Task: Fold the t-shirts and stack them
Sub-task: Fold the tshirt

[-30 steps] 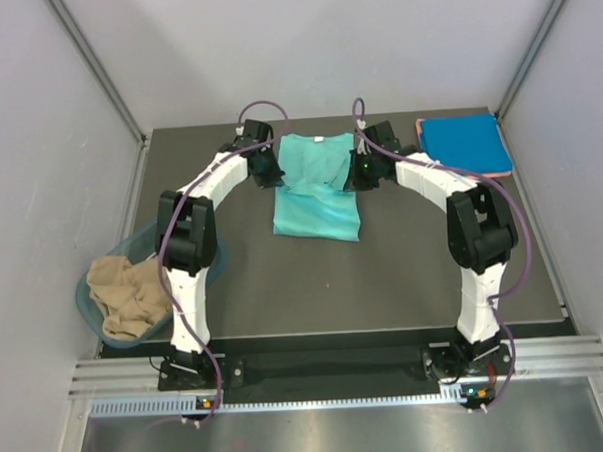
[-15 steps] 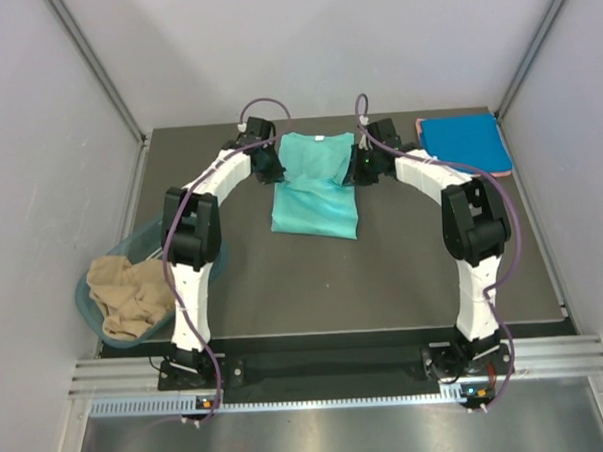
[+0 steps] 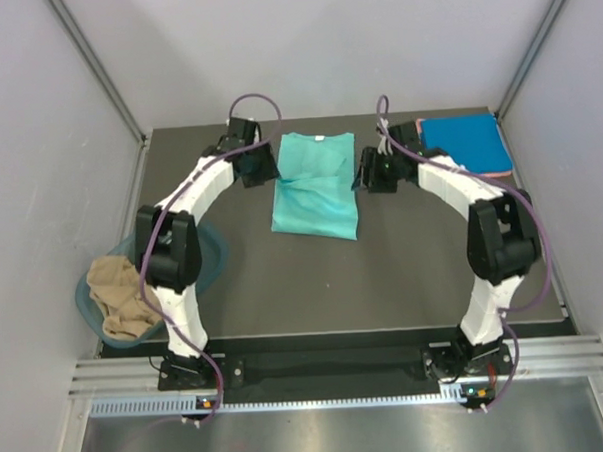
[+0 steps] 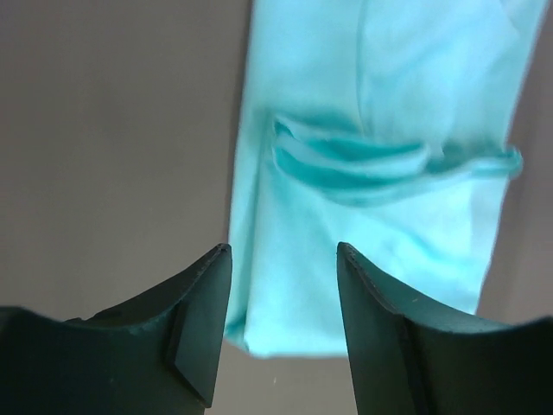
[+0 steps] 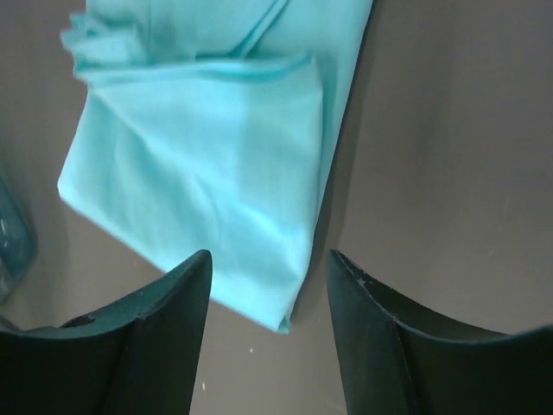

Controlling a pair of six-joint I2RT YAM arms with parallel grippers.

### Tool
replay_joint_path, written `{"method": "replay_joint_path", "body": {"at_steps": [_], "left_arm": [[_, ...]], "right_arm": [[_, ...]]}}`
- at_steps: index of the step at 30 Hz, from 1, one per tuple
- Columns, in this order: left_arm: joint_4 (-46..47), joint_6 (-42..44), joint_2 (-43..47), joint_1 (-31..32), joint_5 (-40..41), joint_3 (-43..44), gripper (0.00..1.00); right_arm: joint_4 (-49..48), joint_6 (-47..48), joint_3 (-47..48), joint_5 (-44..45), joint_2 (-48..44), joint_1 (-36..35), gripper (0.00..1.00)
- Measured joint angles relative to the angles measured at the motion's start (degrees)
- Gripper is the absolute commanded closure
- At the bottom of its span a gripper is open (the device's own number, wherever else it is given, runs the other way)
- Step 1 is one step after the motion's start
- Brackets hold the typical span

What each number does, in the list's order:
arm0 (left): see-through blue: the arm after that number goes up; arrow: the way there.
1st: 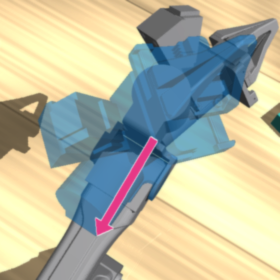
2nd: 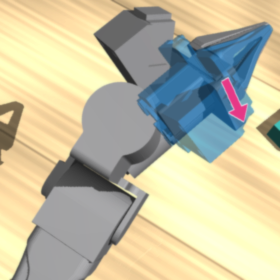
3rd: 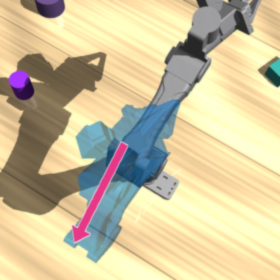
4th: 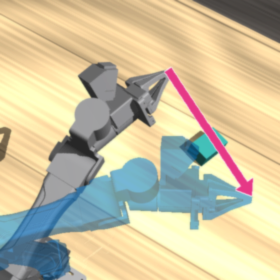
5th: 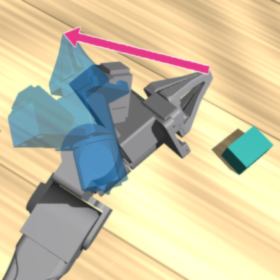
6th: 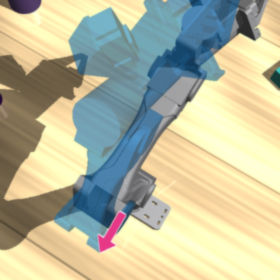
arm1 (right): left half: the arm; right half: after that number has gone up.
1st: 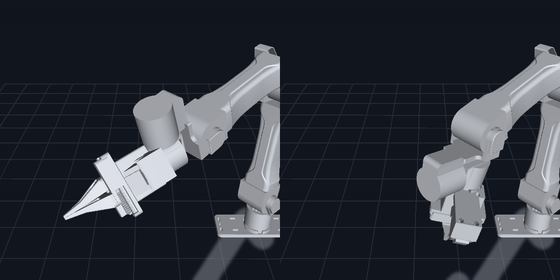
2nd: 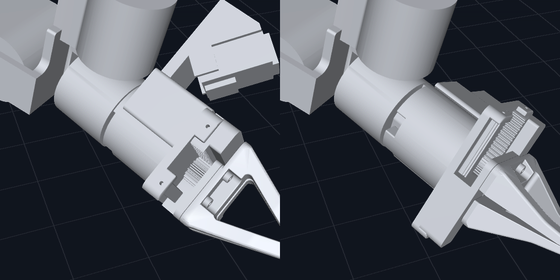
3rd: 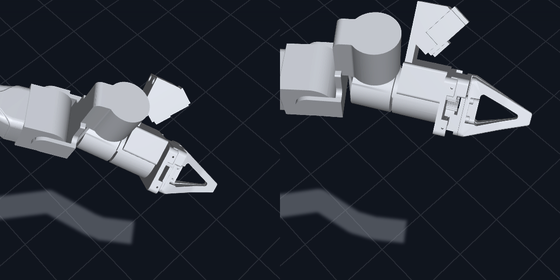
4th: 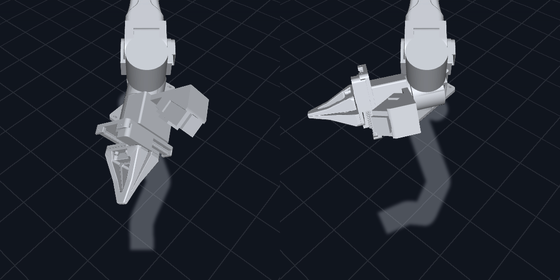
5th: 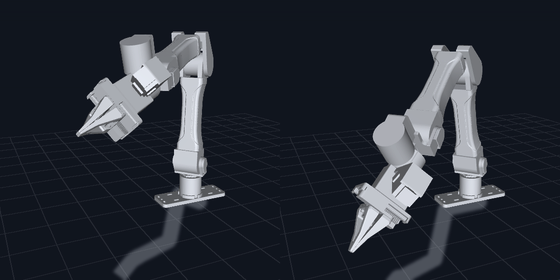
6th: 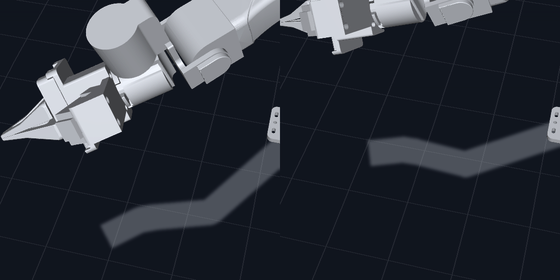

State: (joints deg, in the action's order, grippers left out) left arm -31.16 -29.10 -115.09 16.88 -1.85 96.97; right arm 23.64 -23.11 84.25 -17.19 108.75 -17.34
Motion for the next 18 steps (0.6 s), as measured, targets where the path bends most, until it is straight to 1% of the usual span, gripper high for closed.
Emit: {"method": "replay_joint_path", "body": {"at_steps": [2,4,9,12,18], "left_arm": [[1.4,1.4,4.8,-0.1,-3.3,-6.0,0.43],[1.8,2.7,8.0,0.0,-6.2,-10.1,0.43],[2.6,5.9,9.0,0.0,-11.7,-16.1,0.42],[2.6,7.0,8.0,0.0,-13.2,-17.4,0.41],[3.3,8.7,6.5,0.0,-14.6,-17.4,0.39]], "right_arm": [[-0.6,0.1,-6.2,-1.4,-4.3,0.0,0.46],[-0.7,0.4,-11.5,-3.3,-7.6,0.0,0.48],[-3.4,1.0,-18.1,-7.6,-8.8,0.0,0.48],[-5.2,1.1,-20.4,-10.1,-8.0,0.0,0.49],[-10.3,1.6,-21.9,-14.4,-3.5,0.0,0.52]]}}
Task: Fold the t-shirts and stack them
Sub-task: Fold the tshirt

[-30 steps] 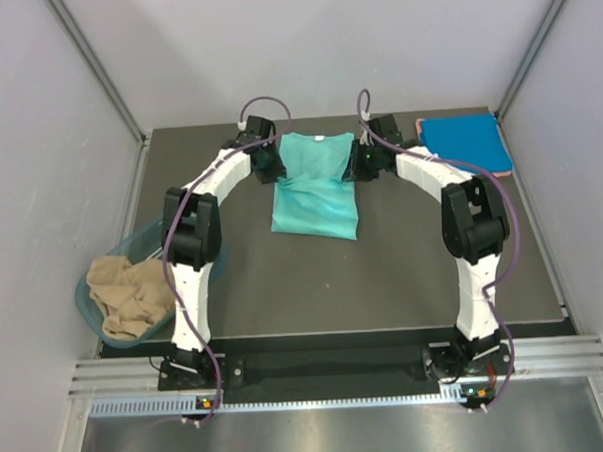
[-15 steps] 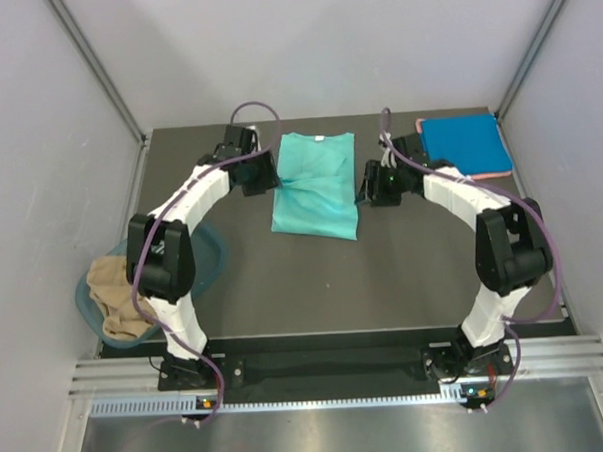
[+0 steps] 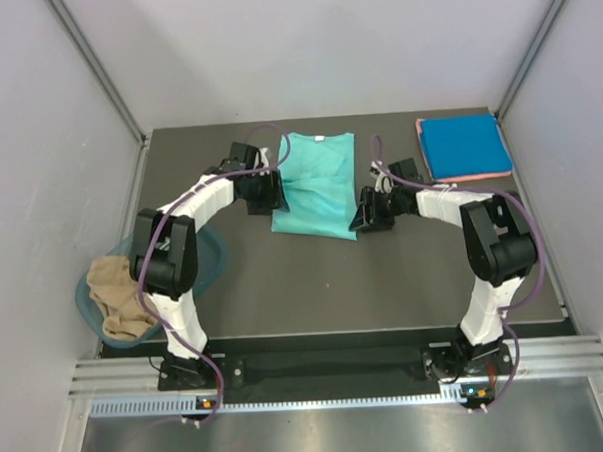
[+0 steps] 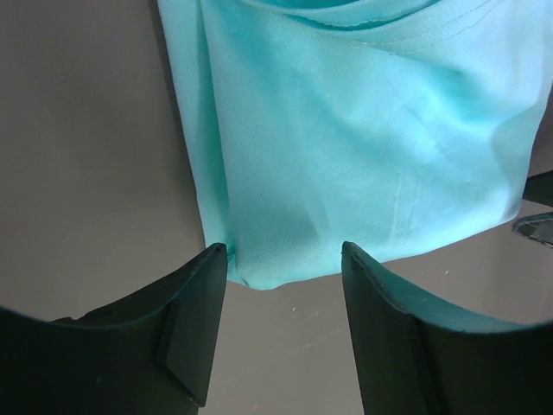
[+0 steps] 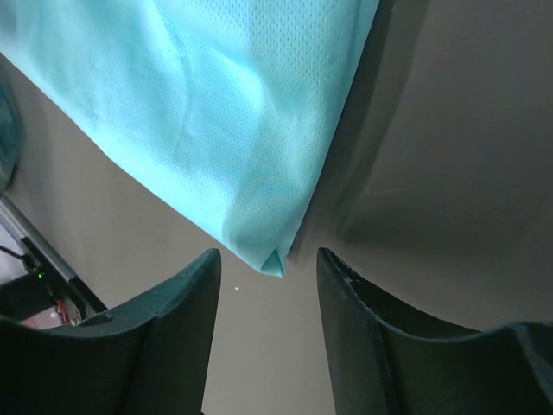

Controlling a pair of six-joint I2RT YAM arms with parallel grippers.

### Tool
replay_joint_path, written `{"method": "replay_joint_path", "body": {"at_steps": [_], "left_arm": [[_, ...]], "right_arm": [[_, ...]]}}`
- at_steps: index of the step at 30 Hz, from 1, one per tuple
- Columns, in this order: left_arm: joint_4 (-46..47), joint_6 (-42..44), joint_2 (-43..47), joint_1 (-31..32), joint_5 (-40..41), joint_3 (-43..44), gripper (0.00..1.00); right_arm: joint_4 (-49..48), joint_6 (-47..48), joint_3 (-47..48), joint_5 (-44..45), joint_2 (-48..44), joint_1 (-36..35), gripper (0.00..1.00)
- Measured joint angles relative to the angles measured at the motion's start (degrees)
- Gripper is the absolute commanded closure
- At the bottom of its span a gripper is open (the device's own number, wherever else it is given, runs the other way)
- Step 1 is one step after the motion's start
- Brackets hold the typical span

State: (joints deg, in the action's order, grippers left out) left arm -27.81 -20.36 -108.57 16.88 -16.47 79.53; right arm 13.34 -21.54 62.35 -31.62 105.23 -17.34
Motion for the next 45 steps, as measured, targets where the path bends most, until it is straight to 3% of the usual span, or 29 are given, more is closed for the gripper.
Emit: {"method": "replay_joint_path", "body": {"at_steps": [4,8,10,11,14,16,20,34,39,40,41,45], "left_arm": [[1.2,0.7,-0.6,-0.1,-1.9,0.0,0.39],[1.3,1.1,-1.8,-0.2,-2.6,0.0,0.50],[1.2,1.1,-2.6,-0.2,-2.5,0.0,0.62],[1.1,1.0,-2.8,-0.2,-2.3,-0.1,0.73],[0.7,0.8,-3.2,-0.2,-1.9,-0.1,0.90],[0.3,0.3,-3.2,-0.1,-1.8,-0.1,1.00],[0.0,-0.8,-3.1,-0.1,-1.6,-1.8,1.00],[2.8,-9.3,8.2,3.0,-5.0,-22.3,0.99],[4.9,-11.1,12.2,4.0,-6.5,-26.7,0.82],[4.9,-11.6,13.5,4.7,-6.4,-27.5,0.77],[4.7,-12.0,15.0,5.4,-6.0,-28.4,0.70],[2.9,-13.0,19.5,6.8,-3.9,-29.3,0.60]], "right_arm": [[-3.0,0.0,-1.1,-2.4,1.9,0.0,0.54],[-5.3,0.0,-1.5,-3.7,2.7,0.0,0.61],[-6.2,0.0,-2.1,-4.2,2.7,0.0,0.72],[-6.7,0.0,-2.4,-4.3,2.7,0.0,0.76],[-7.0,-0.2,-3.1,-4.4,2.7,0.0,1.00],[-6.8,-0.5,-3.1,-4.1,2.7,0.0,1.00],[-7.0,-0.7,-5.3,-2.6,1.7,0.0,1.00],[-7.7,-5.6,-25.2,3.0,-15.9,-0.2,1.00],[-6.5,-5.7,-27.2,4.3,-19.0,-1.1,0.98],[-6.0,-5.8,-27.8,4.7,-20.1,-1.4,0.96],[-5.2,-5.8,-28.4,5.2,-21.3,-1.5,0.87],[-0.8,-6.1,-29.5,7.5,-26.1,-1.7,0.67]]}}
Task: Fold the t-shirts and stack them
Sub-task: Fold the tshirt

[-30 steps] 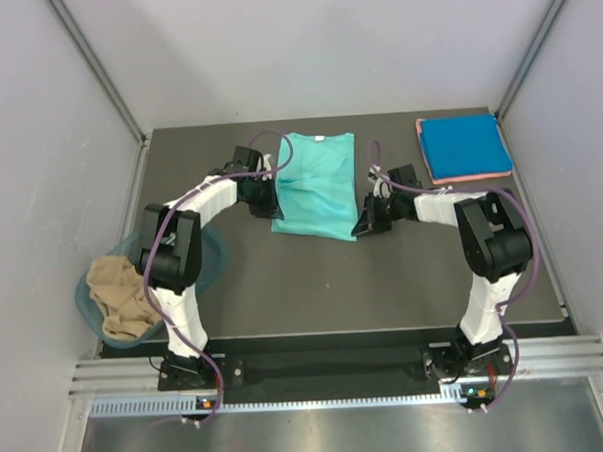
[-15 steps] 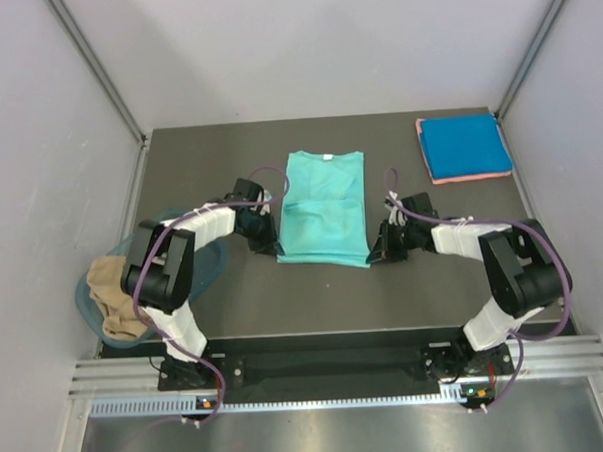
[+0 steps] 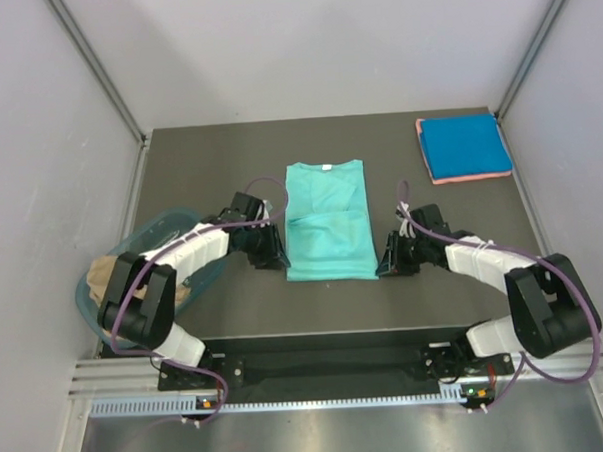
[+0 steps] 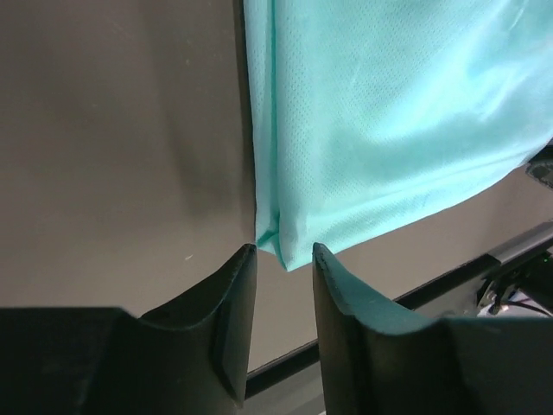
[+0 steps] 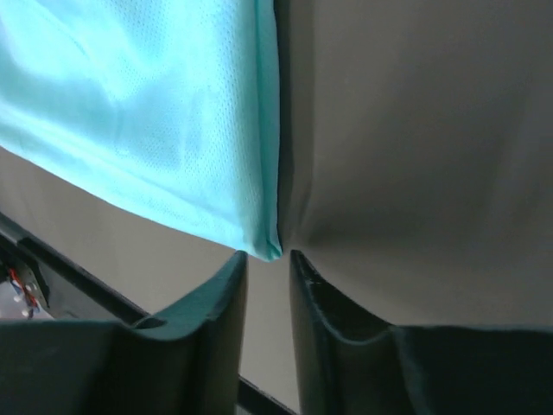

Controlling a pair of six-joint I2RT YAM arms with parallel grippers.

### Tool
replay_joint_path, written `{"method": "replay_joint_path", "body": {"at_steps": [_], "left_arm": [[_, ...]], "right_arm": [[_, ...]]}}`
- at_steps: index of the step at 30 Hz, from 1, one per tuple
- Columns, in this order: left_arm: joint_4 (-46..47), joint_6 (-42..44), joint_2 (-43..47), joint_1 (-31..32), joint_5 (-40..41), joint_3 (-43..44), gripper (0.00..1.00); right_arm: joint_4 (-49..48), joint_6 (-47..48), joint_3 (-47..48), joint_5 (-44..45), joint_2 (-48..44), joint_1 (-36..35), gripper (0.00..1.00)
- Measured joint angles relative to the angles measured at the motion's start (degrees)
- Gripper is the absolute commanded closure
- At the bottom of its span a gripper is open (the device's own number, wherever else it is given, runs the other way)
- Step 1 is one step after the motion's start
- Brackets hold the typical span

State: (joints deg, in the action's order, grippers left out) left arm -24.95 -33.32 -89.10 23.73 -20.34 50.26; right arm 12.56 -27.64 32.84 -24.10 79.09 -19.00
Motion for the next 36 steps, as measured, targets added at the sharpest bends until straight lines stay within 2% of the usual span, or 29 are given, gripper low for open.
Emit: {"method": "replay_joint_path", "body": {"at_steps": [3,7,12,15,19,24,31,36], "left_arm": [[-2.7,0.5,0.8,0.0,3.0,2.3,0.60],[-4.2,3.3,-1.5,-0.1,6.1,9.4,0.62],[-1.8,7.4,-7.0,-0.1,7.0,17.0,0.62],[-1.5,10.0,-11.3,-0.2,8.2,19.9,0.57],[-0.4,13.2,-15.5,-0.3,8.7,21.0,0.52],[2.8,15.8,-17.0,-0.5,8.7,20.8,0.50],[6.4,18.4,-17.5,-0.5,7.9,20.8,0.49],[6.9,18.9,-17.7,-0.5,8.0,20.8,0.48]], "right_arm": [[3.6,0.2,0.5,2.1,-2.6,0.0,0.64],[8.1,1.1,5.3,3.9,-2.7,0.4,0.66],[7.9,4.9,16.5,3.2,2.3,1.0,0.64],[5.9,7.6,22.0,1.6,6.7,1.8,0.61],[5.3,11.3,27.5,-1.9,14.1,3.7,0.60],[5.5,15.9,31.6,-4.8,22.2,5.3,0.60],[5.4,19.6,35.0,-8.6,28.3,5.5,0.61],[5.5,20.7,37.1,-9.9,30.9,5.7,0.67]]}}
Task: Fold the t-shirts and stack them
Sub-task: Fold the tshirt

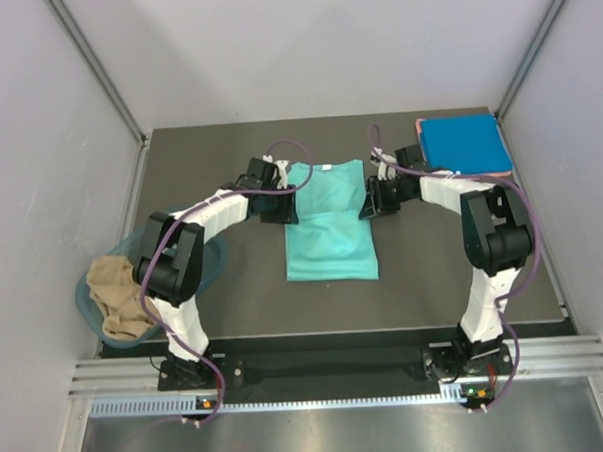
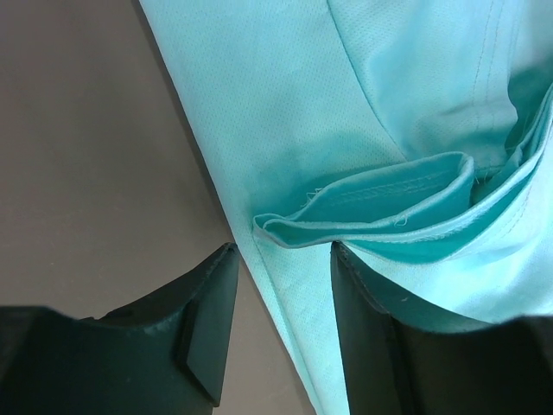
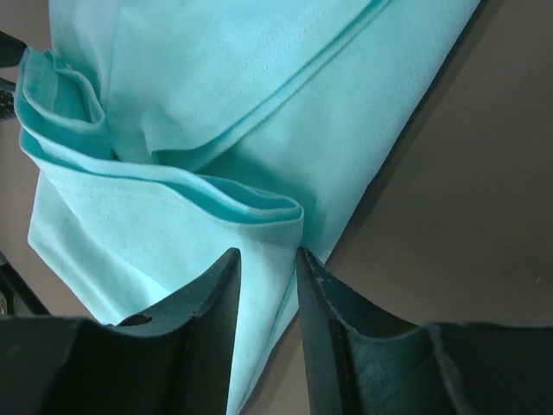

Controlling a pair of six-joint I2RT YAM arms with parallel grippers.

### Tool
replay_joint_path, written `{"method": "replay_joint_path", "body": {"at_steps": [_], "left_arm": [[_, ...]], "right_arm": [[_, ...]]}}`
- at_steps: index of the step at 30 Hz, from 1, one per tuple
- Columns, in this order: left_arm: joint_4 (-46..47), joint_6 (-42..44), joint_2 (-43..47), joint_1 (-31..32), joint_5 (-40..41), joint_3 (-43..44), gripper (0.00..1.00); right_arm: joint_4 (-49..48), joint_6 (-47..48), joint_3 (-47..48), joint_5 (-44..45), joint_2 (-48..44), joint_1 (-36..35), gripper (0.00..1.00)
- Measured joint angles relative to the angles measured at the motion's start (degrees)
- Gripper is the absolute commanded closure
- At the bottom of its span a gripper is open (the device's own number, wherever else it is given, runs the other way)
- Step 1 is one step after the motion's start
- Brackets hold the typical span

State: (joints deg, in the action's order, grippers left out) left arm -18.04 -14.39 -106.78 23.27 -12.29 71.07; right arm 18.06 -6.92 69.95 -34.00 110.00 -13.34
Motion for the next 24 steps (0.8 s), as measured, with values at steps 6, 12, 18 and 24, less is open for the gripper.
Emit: {"method": "replay_joint_path", "body": {"at_steps": [6,12,18,24], "left_arm": [[1.0,0.0,-0.4,0.0,0.2,0.0,0.51],[1.4,0.1,-3.3,0.0,-0.1,1.4,0.63],[0.9,0.2,-4.4,0.0,-0.3,2.9,1.00],[0.3,-1.4,-4.4,0.0,0.4,4.2,1.00]], "right_arm": [[-0.4,0.6,1.8,-0.2,1.3,0.4,0.69],[-0.4,1.0,2.4,-0.2,2.6,0.5,0.66],[-0.4,1.5,2.5,0.0,3.2,0.5,1.00],[-2.2,0.7,2.0,1.0,2.9,0.7,1.00]]}}
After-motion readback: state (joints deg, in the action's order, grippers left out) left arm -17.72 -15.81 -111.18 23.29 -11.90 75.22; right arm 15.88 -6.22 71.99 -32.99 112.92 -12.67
